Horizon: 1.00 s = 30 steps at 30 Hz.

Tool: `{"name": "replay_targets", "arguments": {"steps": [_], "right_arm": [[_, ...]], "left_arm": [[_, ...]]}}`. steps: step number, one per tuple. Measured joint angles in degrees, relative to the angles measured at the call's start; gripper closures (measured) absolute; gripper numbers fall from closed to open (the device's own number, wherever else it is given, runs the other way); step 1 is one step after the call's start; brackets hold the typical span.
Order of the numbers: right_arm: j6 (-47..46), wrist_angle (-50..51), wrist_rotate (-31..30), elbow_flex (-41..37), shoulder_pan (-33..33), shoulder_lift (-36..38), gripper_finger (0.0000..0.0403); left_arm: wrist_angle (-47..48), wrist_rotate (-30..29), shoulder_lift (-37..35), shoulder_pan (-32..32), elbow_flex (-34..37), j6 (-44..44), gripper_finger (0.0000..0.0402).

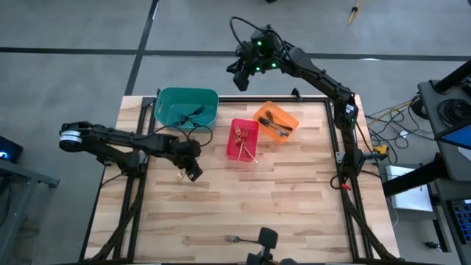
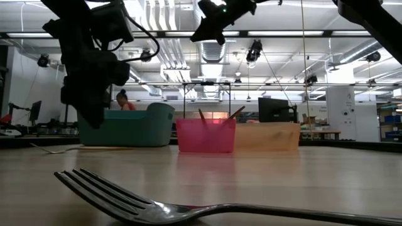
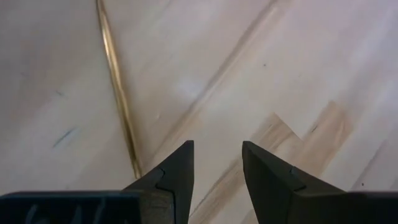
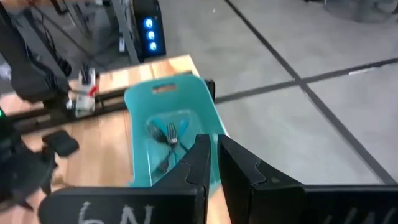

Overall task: Sort silverware by color (type)
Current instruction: Put the golden fork into the red bin

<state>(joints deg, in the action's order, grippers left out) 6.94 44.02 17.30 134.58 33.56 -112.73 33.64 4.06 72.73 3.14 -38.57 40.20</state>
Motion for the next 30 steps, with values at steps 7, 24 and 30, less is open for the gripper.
{"name": "replay_targets", "arguments": {"steps": [7, 24, 30], "right_arm": [[5.1, 5.0, 0.0, 0.0, 0.4, 0.0, 0.0381], [-9.3, 5.3, 0.8, 0.3, -1.5, 1.3, 0.0381], [-14.8, -0.8, 0.8, 0.4, -6.5, 4.2, 0.0381]], "left_arm": [[0.8, -4.7, 0.6, 0.0, 0.0, 4.8, 0.0286], [1.3, -9.8, 11.6, 0.9, 1.1, -4.0, 0.0229], [-0.7, -8.8, 12.7, 0.3, 2.0, -9.9, 0.0241]]}}
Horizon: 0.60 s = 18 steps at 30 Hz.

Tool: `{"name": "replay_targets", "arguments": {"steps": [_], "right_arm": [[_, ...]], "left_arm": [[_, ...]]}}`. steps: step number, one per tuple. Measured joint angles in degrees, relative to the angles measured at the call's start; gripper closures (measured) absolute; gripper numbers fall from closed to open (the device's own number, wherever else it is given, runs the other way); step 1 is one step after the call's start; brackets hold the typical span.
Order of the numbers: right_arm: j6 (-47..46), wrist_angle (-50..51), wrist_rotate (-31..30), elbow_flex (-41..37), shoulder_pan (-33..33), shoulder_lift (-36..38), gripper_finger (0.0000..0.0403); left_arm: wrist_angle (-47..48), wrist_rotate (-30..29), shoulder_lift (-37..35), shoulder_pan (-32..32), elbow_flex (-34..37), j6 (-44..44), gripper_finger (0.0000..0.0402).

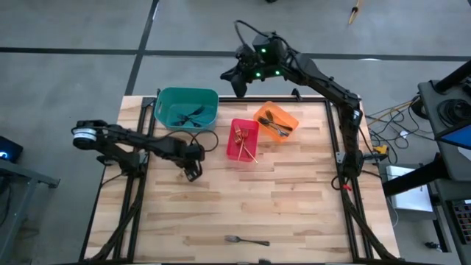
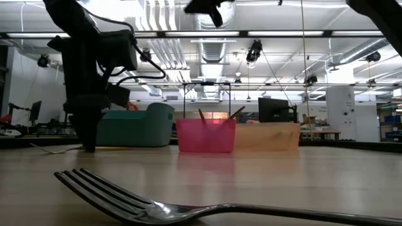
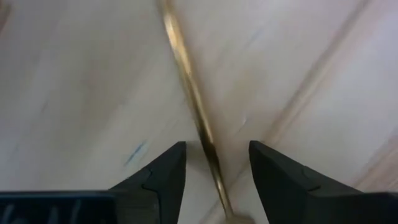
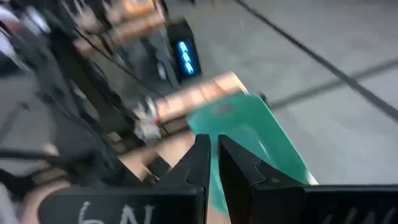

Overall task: Sort silverware by color (type)
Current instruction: Put the golden fork into the red bin

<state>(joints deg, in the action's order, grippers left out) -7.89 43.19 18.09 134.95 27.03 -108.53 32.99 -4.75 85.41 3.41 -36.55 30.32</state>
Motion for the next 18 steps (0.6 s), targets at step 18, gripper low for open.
{"name": "replay_targets", "arguments": {"steps": [18], "right_arm": [[-15.6, 7.9, -0.2, 0.0, -7.5, 7.6, 0.0381]], "left_arm": [[-1.4, 12.3, -8.5, -3.0, -0.5, -18.1, 0.0305]]}}
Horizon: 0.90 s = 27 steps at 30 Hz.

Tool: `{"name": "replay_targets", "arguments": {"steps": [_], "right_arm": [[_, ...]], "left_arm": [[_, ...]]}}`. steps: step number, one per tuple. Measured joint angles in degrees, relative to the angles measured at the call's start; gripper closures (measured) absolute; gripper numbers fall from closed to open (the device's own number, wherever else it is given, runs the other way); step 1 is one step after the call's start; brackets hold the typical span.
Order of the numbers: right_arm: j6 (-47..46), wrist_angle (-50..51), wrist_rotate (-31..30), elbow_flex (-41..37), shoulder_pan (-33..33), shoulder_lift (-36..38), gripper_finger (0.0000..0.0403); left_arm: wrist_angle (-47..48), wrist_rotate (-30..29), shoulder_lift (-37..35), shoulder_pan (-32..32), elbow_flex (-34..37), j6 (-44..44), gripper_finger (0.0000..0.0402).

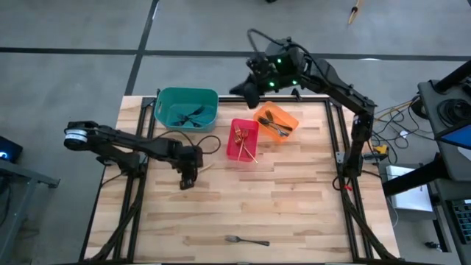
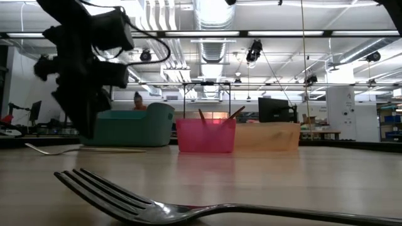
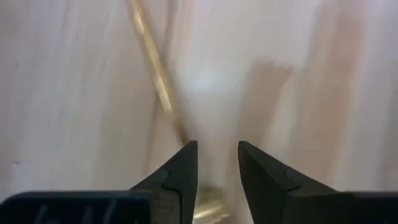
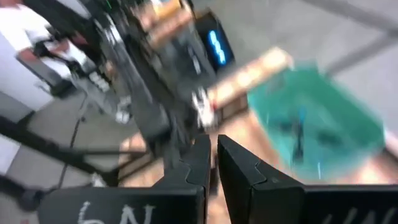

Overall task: Sort silverware by color (type)
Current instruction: Put the golden fork into the red bin

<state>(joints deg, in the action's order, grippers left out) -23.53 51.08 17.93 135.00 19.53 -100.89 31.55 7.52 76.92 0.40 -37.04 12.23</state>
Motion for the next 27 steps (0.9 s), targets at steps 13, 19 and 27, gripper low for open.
{"name": "replay_targets", "arguments": {"steps": [13, 19, 27], "right_arm": [[1.2, 19.0, -17.5, -0.1, -7.2, -3.3, 0.0381], [3.5, 18.1, -23.9, -0.1, -11.5, -9.7, 0.0381], [5.1, 15.4, -23.7, -0.1, -14.7, -19.2, 0.0381]], "left_arm": [[1.7, -2.9, -16.4, -3.1, -5.5, 15.8, 0.0306], [2.0, -8.1, -23.9, -8.6, -3.4, 27.7, 0.0306], [3.6, -8.1, -26.7, -14.4, -2.8, 33.9, 0.0306]]}}
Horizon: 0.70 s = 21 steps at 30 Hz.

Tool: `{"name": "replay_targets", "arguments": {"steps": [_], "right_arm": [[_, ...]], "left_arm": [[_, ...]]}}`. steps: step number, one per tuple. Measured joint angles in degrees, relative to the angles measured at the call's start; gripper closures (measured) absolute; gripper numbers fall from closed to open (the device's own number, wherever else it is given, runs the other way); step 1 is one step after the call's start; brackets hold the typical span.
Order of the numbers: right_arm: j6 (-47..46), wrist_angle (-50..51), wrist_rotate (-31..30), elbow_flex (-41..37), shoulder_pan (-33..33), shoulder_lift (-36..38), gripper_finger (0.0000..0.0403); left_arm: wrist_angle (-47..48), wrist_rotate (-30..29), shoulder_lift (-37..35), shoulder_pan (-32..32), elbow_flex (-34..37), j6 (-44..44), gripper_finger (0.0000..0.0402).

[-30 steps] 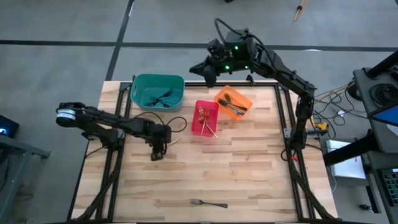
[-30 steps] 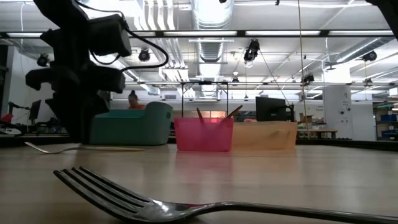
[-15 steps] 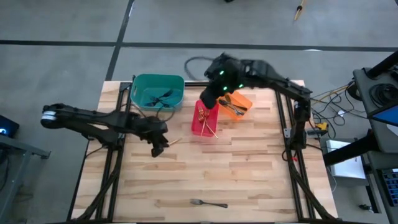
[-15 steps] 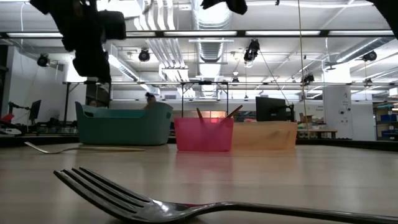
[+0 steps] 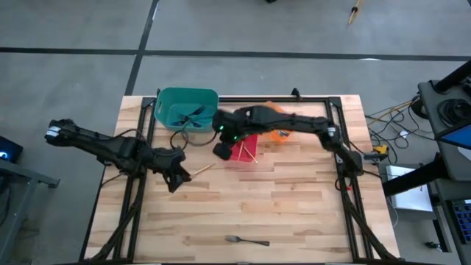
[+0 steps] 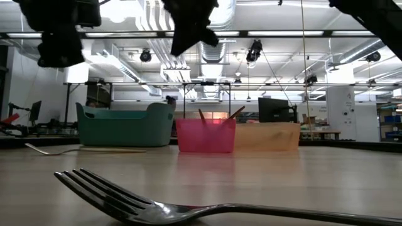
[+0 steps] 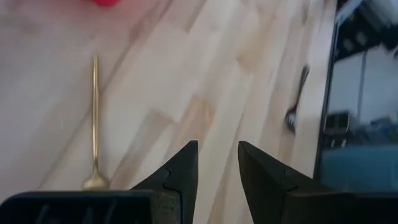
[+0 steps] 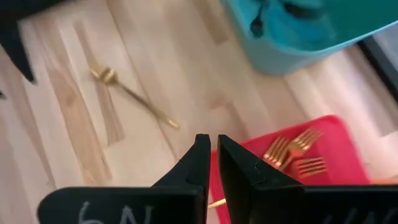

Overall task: Sort silverware by color (type)
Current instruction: Put the golden fork into the red bin

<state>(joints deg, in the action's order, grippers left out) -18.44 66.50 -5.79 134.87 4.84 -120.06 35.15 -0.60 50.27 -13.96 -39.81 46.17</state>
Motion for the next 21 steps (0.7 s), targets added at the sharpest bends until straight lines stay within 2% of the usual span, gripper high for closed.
{"name": "replay_targets", "arguments": {"steps": [6, 13, 16, 21], "right_arm": [[2.8, -4.5, 0.3, 0.0, -1.4, -6.7, 0.0381], [8.4, -10.9, 0.6, 0.0, -1.5, -13.2, 0.0381], [10.1, -13.4, 1.3, 0.0, -1.4, -15.2, 0.0381], [9.8, -15.3, 1.3, 0.0, -1.5, -17.4, 0.0381]], "left_arm": [[5.8, -1.9, 1.1, -6.6, 0.8, 0.9, 0.0306], [5.8, -3.4, 1.5, -15.8, 5.7, 2.8, 0.0306], [5.4, -3.7, 1.3, -19.2, 9.0, 6.0, 0.0306], [0.0, -9.5, 1.2, -21.6, 14.4, 10.9, 0.0306]]}}
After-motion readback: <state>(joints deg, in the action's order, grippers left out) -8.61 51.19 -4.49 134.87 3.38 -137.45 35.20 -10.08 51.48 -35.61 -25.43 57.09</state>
